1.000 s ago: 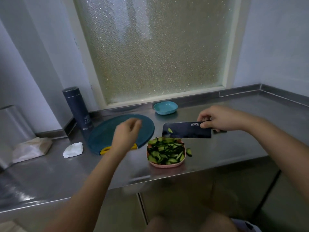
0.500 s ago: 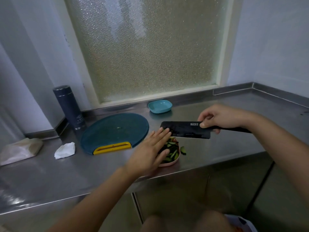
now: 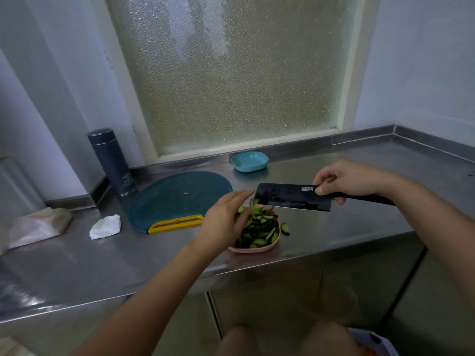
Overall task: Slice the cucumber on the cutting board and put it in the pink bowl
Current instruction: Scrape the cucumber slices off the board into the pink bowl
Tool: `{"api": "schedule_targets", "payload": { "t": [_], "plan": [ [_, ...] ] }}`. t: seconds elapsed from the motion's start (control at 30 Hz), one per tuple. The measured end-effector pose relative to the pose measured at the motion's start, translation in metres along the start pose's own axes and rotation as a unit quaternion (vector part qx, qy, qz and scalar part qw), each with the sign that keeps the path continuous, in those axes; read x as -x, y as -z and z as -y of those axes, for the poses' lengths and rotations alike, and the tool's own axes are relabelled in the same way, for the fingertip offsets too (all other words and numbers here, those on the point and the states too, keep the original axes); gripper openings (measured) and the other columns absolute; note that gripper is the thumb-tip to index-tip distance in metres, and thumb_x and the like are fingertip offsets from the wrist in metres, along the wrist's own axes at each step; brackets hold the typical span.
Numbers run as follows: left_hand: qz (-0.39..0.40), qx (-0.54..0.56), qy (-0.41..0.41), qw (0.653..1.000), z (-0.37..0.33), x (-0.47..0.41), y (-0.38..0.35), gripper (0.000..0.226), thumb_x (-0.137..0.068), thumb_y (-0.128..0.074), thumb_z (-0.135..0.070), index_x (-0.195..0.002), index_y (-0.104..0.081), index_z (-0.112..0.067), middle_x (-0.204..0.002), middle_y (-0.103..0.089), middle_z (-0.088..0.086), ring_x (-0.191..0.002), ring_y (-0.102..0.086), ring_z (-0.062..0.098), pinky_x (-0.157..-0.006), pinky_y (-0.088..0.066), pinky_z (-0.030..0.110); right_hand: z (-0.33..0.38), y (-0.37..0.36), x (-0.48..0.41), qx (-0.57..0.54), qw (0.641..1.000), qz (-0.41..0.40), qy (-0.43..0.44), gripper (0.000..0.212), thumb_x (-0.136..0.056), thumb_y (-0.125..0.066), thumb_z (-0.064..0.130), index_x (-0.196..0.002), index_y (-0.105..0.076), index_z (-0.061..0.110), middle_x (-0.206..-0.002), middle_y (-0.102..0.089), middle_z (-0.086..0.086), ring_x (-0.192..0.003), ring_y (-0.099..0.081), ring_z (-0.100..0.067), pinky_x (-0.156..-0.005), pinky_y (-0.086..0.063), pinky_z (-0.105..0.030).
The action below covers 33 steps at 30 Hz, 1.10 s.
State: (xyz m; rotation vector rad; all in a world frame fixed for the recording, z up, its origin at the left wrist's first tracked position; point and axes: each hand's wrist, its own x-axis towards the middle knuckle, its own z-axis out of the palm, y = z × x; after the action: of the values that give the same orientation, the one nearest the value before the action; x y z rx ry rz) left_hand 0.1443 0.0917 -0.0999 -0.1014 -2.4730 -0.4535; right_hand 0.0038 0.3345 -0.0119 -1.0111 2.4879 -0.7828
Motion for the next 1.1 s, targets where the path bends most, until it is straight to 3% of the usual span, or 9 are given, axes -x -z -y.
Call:
{"api": "schedule_targets", "payload": {
  "t": [0.13, 0.33, 0.4, 0.47, 0.53, 0.73, 0.87, 0.97, 1.1],
  "plan": [
    [0.082, -0.013, -0.034, 0.996, 0.001, 0.0, -0.007, 0.048, -0.098, -0.044, -0.029, -0.144, -0.035, -0.018, -0.15, -0.032, -0.003, -0.141, -0.021, 0.011, -0.116, -0.017, 0.027, 0.001, 0.0, 0.001, -0.01, 1.0, 0.007, 0.005, 0.008, -0.092, -0.059, 0.009, -0.095, -0.066, 0.009, -0.076, -0.068, -0.008, -0.056, -0.054, -0.018, -0.059, -0.048, -0.024],
    [0.046, -0.033, -0.024, 0.998, 0.016, 0.016, -0.015, 0.038, -0.094, -0.041, -0.031, -0.117, -0.065, -0.012, -0.12, -0.065, 0.003, -0.127, -0.048, 0.022, -0.113, -0.027, 0.034, -0.004, 0.003, 0.003, -0.009, 1.0, 0.003, -0.002, 0.008, -0.093, -0.059, 0.009, -0.096, -0.066, 0.007, -0.076, -0.067, -0.012, -0.054, -0.053, -0.017, -0.058, -0.047, -0.023],
    [0.017, -0.02, 0.004, 1.0, 0.014, 0.015, -0.011, 0.027, -0.092, -0.051, -0.022, -0.109, -0.069, -0.012, -0.11, -0.069, 0.005, -0.116, -0.058, 0.022, -0.106, -0.036, 0.033, -0.004, 0.004, 0.003, -0.01, 1.0, -0.002, -0.005, 0.009, -0.093, -0.059, 0.009, -0.096, -0.066, 0.007, -0.074, -0.067, -0.009, -0.053, -0.053, -0.017, -0.061, -0.047, -0.028],
    [-0.006, -0.004, 0.04, 0.999, 0.01, 0.011, -0.006, 0.019, -0.089, -0.059, -0.017, -0.103, -0.071, -0.014, -0.103, -0.071, 0.002, -0.096, -0.065, 0.017, -0.087, -0.05, 0.027, -0.004, 0.004, 0.003, -0.009, 1.0, -0.004, -0.007, 0.008, -0.093, -0.059, 0.009, -0.095, -0.066, 0.009, -0.074, -0.068, -0.009, -0.052, -0.053, -0.016, -0.062, -0.046, -0.031],
    [-0.023, -0.002, 0.078, 0.997, 0.008, 0.006, 0.0, 0.015, -0.087, -0.063, -0.019, -0.098, -0.072, -0.016, -0.097, -0.071, -0.002, -0.082, -0.064, 0.01, -0.072, -0.048, 0.02, -0.005, 0.004, 0.004, -0.013, 1.0, -0.008, -0.01, 0.007, -0.092, -0.059, 0.01, -0.095, -0.066, 0.01, -0.076, -0.068, -0.01, -0.051, -0.053, -0.015, -0.063, -0.047, -0.031],
    [-0.013, 0.075, 0.182, 0.98, 0.018, -0.002, 0.018, 0.011, -0.075, -0.076, -0.019, -0.075, -0.065, -0.019, -0.069, -0.066, -0.007, -0.058, -0.059, -0.002, -0.057, -0.046, 0.007, -0.004, 0.002, 0.008, -0.013, 1.0, -0.022, -0.013, 0.008, -0.093, -0.059, 0.011, -0.096, -0.066, 0.01, -0.076, -0.069, -0.007, -0.052, -0.054, -0.015, -0.059, -0.047, -0.024],
    [0.031, 0.099, 0.237, 0.966, 0.022, -0.003, 0.024, 0.022, -0.073, -0.078, -0.03, -0.07, -0.059, -0.018, -0.061, -0.064, -0.005, -0.051, -0.057, -0.003, -0.05, -0.044, 0.01, -0.004, -0.006, 0.007, -0.009, 1.0, -0.024, -0.011, 0.007, -0.092, -0.06, 0.015, -0.095, -0.066, 0.015, -0.075, -0.068, 0.0, -0.054, -0.057, -0.014, -0.062, -0.048, -0.024],
    [0.1, 0.069, 0.325, 0.938, 0.032, -0.002, 0.032, 0.025, -0.082, -0.068, -0.038, -0.076, -0.06, -0.014, -0.065, -0.064, -0.003, -0.054, -0.058, 0.006, -0.052, -0.048, 0.02, -0.006, -0.011, 0.006, -0.025, 0.999, -0.036, -0.018, 0.005, -0.092, -0.061, 0.015, -0.092, -0.066, 0.015, -0.068, -0.065, 0.002, -0.051, -0.056, -0.013, -0.062, -0.047, -0.027],
    [0.241, 0.207, 0.448, 0.836, 0.044, 0.008, 0.037, 0.026, -0.093, -0.056, -0.026, -0.104, -0.06, -0.003, -0.077, -0.072, 0.01, -0.062, -0.068, 0.02, -0.057, -0.056, 0.027, -0.01, -0.02, 0.004, -0.085, 0.994, -0.063, -0.036, 0.006, -0.093, -0.059, 0.009, -0.091, -0.065, 0.01, -0.064, -0.062, -0.001, -0.048, -0.052, -0.014, -0.049, -0.045, -0.025]
  ]
}}
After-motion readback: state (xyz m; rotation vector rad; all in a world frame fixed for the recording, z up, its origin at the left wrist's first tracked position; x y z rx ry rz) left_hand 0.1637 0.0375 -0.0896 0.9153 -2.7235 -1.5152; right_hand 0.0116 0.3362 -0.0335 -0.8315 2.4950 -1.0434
